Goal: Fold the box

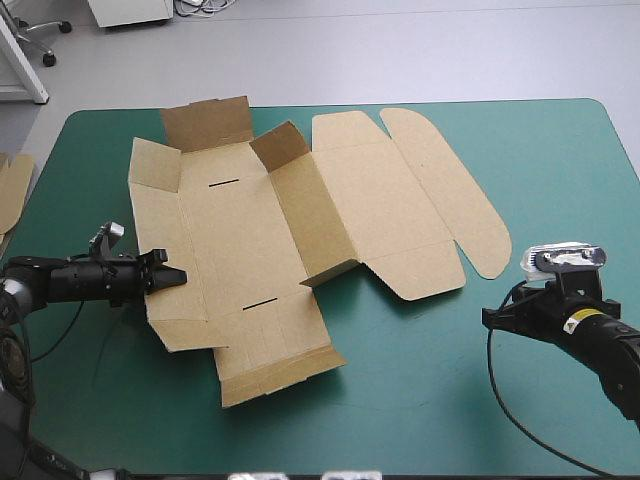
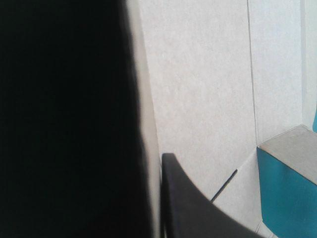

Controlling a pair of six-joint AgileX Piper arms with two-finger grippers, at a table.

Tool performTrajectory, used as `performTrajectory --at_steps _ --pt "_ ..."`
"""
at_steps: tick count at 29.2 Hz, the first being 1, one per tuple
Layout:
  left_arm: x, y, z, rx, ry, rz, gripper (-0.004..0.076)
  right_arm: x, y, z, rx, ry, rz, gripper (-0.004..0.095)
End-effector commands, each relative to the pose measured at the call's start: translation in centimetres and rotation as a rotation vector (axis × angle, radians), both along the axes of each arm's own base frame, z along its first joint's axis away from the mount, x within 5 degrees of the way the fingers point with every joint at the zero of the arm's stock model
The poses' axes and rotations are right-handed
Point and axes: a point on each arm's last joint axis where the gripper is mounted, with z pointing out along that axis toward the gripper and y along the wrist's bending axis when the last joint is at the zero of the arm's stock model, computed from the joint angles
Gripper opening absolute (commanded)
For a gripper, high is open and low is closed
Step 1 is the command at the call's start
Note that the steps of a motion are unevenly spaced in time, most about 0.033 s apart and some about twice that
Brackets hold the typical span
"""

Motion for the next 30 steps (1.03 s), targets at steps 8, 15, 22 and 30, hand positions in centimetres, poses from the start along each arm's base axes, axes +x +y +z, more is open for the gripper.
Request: performTrajectory --at_steps 8,15,22,30 --pt "2.5 0.3 7.2 0.045 -0.196 -0.089 -0.0015 0.4 0.0 1.5 0.014 -0.092 -0.004 -0.0028" --pt "3.4 -3.1 12.6 0.326 -0.378 -0.161 -0.0014 0.4 0.0 1.6 0.014 -0.096 -0.004 -0.0028" --pt "3.4 -6.7 13.5 0.467 -0.44 -0.294 -0.0014 1.0 0.2 1.1 0.029 -0.059 -0.008 -0.0028" --pt "2.8 -6.9 13.0 0.672 -0.414 -0.42 -0.0014 2.0 0.5 0.1 0.052 0.001 -0.009 -0.0028"
